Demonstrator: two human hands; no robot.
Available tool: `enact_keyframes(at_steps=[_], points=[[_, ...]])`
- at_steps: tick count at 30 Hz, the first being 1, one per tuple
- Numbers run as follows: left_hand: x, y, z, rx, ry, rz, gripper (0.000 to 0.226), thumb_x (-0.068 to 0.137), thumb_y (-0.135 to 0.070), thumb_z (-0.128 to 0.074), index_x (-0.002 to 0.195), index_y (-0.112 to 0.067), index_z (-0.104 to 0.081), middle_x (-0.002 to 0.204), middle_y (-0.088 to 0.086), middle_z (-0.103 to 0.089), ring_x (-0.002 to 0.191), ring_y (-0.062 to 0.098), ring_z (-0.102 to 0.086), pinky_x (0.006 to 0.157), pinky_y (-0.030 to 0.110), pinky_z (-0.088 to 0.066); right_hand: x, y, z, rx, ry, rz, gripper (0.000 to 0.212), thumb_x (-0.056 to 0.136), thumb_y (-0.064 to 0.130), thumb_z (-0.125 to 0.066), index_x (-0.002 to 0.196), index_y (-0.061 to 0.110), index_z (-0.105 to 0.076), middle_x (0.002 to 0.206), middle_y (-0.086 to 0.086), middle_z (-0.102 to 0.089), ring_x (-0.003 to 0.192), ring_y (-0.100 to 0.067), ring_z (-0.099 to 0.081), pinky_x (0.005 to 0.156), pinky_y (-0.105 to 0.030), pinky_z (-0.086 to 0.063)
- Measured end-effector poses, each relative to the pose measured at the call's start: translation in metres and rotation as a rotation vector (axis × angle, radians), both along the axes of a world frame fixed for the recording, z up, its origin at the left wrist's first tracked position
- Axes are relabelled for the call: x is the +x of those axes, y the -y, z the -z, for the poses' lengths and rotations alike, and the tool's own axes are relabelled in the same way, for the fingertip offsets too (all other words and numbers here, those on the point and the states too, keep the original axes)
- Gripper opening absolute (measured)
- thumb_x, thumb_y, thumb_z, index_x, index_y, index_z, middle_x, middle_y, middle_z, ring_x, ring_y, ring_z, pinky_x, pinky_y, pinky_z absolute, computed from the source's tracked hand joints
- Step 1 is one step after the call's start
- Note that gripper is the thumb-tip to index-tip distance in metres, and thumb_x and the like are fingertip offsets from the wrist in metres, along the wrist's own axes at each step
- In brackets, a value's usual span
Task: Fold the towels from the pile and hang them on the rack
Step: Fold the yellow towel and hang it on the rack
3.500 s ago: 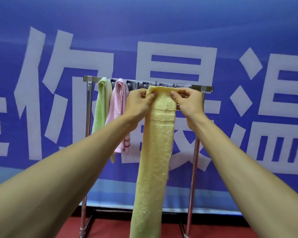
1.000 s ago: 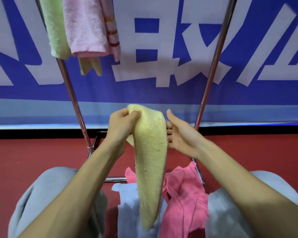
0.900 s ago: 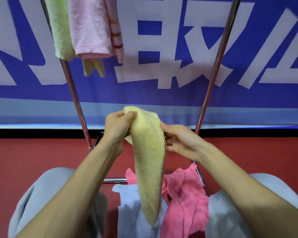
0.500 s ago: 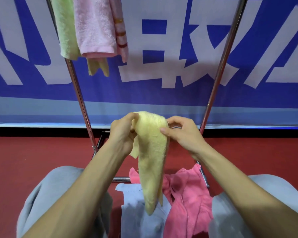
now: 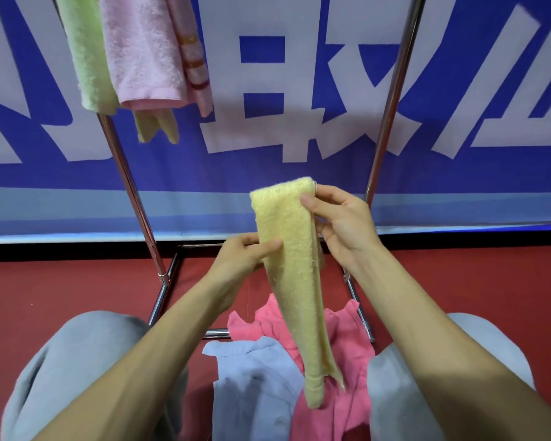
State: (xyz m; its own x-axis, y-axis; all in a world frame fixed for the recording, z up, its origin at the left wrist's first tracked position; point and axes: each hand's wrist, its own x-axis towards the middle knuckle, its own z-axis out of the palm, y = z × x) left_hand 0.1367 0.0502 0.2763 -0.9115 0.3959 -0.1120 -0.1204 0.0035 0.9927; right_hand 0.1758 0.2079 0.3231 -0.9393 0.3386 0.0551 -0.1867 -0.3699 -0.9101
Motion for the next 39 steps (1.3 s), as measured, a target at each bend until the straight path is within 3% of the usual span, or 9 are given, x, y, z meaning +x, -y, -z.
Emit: enact_keyframes(at_steps=[2,5,11,23,25,28,31,35,39], points=[[0.005,-0.004,0.003,0.000,-0.077,-0.033,0.010,0.084,-0.013,-0.069,0.091,-0.006,-0.070,0.085,0.006,-0.075,0.079,0.013,-0.070,0.079,0.027,-0.053,0.001,-0.007,-0.001,-0.014,0.001,0.019,0.022,0.080,-0.002,-0.068,0.102,-0.002,-0.067,0.093,-0.012,-0.072,0.085,-0.020,-0.070,0.078,-0.032,-0.059],[0.009,-0.007,-0.002,0.042,-0.163,-0.021,0.004,0.085,-0.012,-0.067,0.086,-0.010,-0.070,0.075,-0.003,-0.073,0.069,0.005,-0.066,0.064,0.016,-0.049,0.000,-0.013,0.002,-0.061,0.046,0.071,0.022,0.083,-0.001,-0.066,0.105,-0.004,-0.066,0.098,-0.015,-0.072,0.085,-0.019,-0.071,0.074,-0.028,-0.058],[0.015,-0.005,-0.019,0.081,-0.303,-0.079,0.008,0.086,-0.009,-0.066,0.092,-0.006,-0.071,0.080,-0.001,-0.073,0.072,0.005,-0.065,0.062,0.016,-0.048,-0.009,-0.013,0.013,-0.112,0.188,-0.021,0.030,0.089,0.009,-0.062,0.117,-0.003,-0.062,0.109,-0.015,-0.070,0.103,-0.025,-0.067,0.095,-0.037,-0.052],[-0.001,0.017,-0.032,0.105,-0.220,-0.270,0.011,0.087,-0.016,-0.065,0.083,-0.006,-0.070,0.069,0.000,-0.066,0.057,0.007,-0.059,0.052,0.018,-0.046,-0.007,0.011,0.029,0.220,0.408,-0.347,0.056,0.090,0.059,-0.045,0.100,0.007,-0.064,0.096,-0.016,-0.062,0.096,-0.027,-0.058,0.098,-0.034,-0.044],[-0.005,0.021,-0.031,0.109,-0.166,-0.293,0.015,0.087,-0.017,-0.065,0.085,-0.002,-0.069,0.070,0.003,-0.063,0.056,0.008,-0.055,0.050,0.017,-0.043,-0.008,0.012,0.030,0.197,0.371,-0.358,0.053,0.090,0.055,-0.049,0.102,0.006,-0.064,0.098,-0.014,-0.063,0.096,-0.025,-0.059,0.099,-0.034,-0.044],[-0.010,0.027,-0.031,0.162,-0.013,-0.321,0.023,0.086,-0.018,-0.067,0.091,0.005,-0.067,0.075,0.009,-0.061,0.064,0.016,-0.055,0.055,0.023,-0.043,-0.005,0.017,0.029,0.216,0.237,-0.394,0.029,0.092,0.028,-0.058,0.104,0.002,-0.065,0.092,-0.007,-0.067,0.088,-0.016,-0.061,0.084,-0.028,-0.047],[-0.014,0.030,-0.032,0.148,0.089,-0.357,0.012,0.084,-0.015,-0.067,0.075,-0.008,-0.063,0.062,0.001,-0.055,0.052,0.013,-0.051,0.052,0.023,-0.042,-0.006,0.023,0.033,0.282,0.094,-0.304,0.016,0.085,-0.001,-0.063,0.100,0.006,-0.064,0.087,-0.007,-0.068,0.077,-0.011,-0.064,0.072,-0.020,-0.049],[-0.016,0.028,-0.029,0.068,0.018,-0.247,0.012,0.085,-0.019,-0.064,0.079,-0.010,-0.060,0.062,0.001,-0.054,0.062,0.019,-0.050,0.069,0.032,-0.043,-0.007,0.024,0.030,0.277,0.022,-0.149,0.019,0.083,-0.005,-0.063,0.098,0.006,-0.065,0.080,-0.002,-0.071,0.064,-0.002,-0.064,0.063,-0.015,-0.050],[-0.010,0.018,-0.019,0.064,0.019,-0.079,0.018,0.089,-0.025,-0.062,0.096,-0.010,-0.069,0.075,-0.004,-0.073,0.064,0.007,-0.065,0.063,0.021,-0.051,-0.009,0.019,0.025,0.181,0.005,-0.117,0.019,0.086,-0.002,-0.061,0.104,0.003,-0.065,0.088,-0.006,-0.073,0.077,-0.011,-0.070,0.068,-0.020,-0.055]])
